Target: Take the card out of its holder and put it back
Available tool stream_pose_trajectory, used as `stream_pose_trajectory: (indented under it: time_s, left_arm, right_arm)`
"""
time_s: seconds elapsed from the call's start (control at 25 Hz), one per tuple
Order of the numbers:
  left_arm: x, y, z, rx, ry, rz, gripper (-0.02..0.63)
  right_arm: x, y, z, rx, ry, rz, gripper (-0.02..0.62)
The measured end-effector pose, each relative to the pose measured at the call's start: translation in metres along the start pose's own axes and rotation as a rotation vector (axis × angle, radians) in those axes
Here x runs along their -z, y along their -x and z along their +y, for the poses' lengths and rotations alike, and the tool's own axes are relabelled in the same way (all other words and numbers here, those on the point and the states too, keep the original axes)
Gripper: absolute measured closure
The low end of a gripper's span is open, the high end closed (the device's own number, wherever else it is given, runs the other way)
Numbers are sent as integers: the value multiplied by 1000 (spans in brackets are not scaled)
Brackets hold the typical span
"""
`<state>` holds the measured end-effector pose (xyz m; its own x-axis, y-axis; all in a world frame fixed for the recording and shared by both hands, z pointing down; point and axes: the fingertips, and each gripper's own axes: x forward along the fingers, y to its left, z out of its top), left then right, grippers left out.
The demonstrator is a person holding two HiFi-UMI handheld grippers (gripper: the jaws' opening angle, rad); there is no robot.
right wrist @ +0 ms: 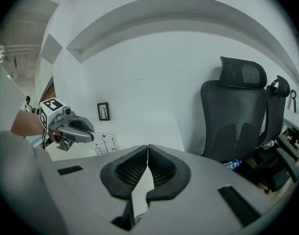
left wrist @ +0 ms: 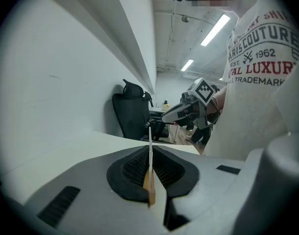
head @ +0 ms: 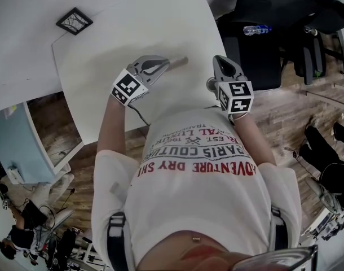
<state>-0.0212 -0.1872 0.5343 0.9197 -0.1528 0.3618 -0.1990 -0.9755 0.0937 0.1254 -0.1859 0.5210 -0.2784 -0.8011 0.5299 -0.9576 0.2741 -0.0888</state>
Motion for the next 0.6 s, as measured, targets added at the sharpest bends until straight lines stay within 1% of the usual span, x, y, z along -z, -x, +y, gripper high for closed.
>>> stream_pose_trajectory:
  time_s: [0.2, 0.44, 0.6]
  left_arm:
    - [6, 1, 3, -12, 29, -12, 569]
    - [7, 1, 5, -10, 26, -16, 569]
    - [9, 0, 6, -29, 26, 10, 568]
  right_arm:
    - [1, 0, 2, -2, 6, 4, 569]
    - [2, 1, 3, 3, 9, 5, 569]
    - [1, 4, 3, 4, 12, 2, 570]
